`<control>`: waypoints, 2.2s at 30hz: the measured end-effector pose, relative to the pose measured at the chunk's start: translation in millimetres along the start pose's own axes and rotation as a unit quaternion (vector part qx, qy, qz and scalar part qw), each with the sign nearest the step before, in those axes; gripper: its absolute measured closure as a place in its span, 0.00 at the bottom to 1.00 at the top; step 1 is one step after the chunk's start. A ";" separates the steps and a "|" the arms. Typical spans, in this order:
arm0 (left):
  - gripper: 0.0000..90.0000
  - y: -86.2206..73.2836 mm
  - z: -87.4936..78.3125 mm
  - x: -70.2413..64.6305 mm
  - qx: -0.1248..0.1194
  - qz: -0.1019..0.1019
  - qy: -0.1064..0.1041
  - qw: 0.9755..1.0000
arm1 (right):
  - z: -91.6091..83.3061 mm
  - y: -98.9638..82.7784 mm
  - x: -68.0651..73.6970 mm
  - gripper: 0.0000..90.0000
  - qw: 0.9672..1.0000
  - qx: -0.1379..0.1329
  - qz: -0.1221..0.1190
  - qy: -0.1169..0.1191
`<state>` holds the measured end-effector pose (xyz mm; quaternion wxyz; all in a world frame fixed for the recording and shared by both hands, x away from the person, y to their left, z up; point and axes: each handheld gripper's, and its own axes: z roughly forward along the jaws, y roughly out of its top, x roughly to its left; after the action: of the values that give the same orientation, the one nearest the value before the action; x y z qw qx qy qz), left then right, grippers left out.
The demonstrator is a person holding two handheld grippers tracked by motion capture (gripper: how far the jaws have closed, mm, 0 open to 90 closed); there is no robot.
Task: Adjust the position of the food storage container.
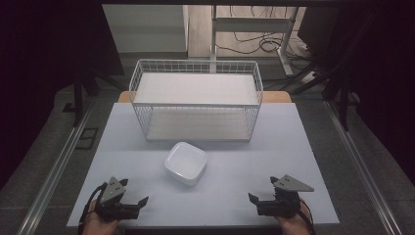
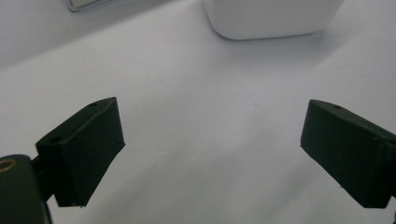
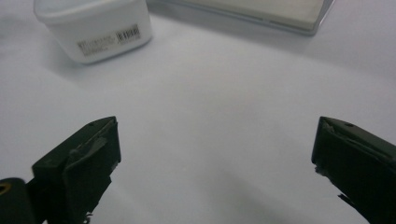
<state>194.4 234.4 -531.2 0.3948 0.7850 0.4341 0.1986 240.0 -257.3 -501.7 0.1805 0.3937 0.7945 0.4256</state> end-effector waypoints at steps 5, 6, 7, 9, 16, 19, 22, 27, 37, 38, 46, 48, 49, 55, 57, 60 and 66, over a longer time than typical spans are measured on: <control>0.03 0.5 -0.7 3.3 -0.008 -0.024 -0.015 1.000 | 1.1 0.2 2.5 0.00 1.000 0.002 -0.002 0.002; 0.02 0.9 -0.9 3.5 -0.009 -0.024 -0.016 1.000 | 1.0 0.4 2.6 0.00 1.000 0.001 -0.003 0.001; 0.02 1.3 -1.2 4.2 -0.012 -0.024 -0.022 0.999 | 1.0 0.4 2.6 0.00 1.000 0.001 -0.003 0.001; 0.01 2.0 -1.1 5.0 -0.014 -0.029 -0.028 0.999 | 1.2 0.4 2.3 0.00 1.000 0.003 0.000 0.000; 0.06 3.7 1.4 3.7 -0.004 -0.017 -0.020 1.000 | 1.2 1.4 3.8 0.00 1.000 0.005 -0.005 0.005; 0.11 5.8 2.4 3.8 -0.004 -0.013 -0.019 1.000 | 1.1 2.5 5.7 0.00 1.000 0.006 -0.009 0.005; 0.17 8.5 4.2 6.0 -0.004 -0.009 -0.016 1.000 | 1.2 3.7 6.3 0.00 1.000 0.010 -0.012 0.005; 0.28 17.4 8.0 12.6 -0.013 -0.002 -0.015 1.000 | 1.4 5.4 6.3 0.03 1.000 0.012 -0.007 0.005; 0.62 43.2 29.0 27.4 -0.015 0.006 -0.020 1.000 | 8.2 12.1 12.5 0.11 1.000 0.017 -0.012 0.019; 0.66 46.3 31.8 28.4 -0.015 0.006 -0.024 1.000 | 9.0 13.0 13.4 0.13 1.000 0.017 -0.013 0.021; 1.00 68.2 62.8 32.0 -0.016 0.014 -0.056 0.998 | 12.0 20.2 19.1 0.24 0.999 0.023 -0.026 0.030; 1.00 73.5 71.8 32.1 -0.015 0.015 -0.062 0.998 | 11.7 21.2 19.8 0.25 0.999 0.024 -0.025 0.033; 1.00 75.6 76.3 32.0 -0.013 0.014 -0.065 0.998 | 11.9 21.5 19.8 0.25 0.999 0.026 -0.024 0.035; 1.00 79.2 86.2 28.2 -0.008 0.015 -0.077 0.997 | 15.8 25.1 20.8 0.31 0.998 0.029 -0.024 0.042; 1.00 78.9 84.6 26.2 -0.005 0.018 -0.079 0.997 | 16.6 26.7 21.9 0.34 0.998 0.029 -0.027 0.045; 1.00 78.1 83.3 21.0 -0.004 0.020 -0.088 0.996 | 18.8 28.8 21.4 0.38 0.998 0.032 -0.030 0.048; 1.00 79.5 81.5 5.7 -0.002 0.032 -0.098 0.995 | 27.3 36.1 18.8 0.44 0.998 0.038 -0.034 0.047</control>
<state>292.6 177.9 -518.0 0.4302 0.8136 0.3675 0.1338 262.3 -216.3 -486.8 0.1418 0.3527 0.8305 0.4071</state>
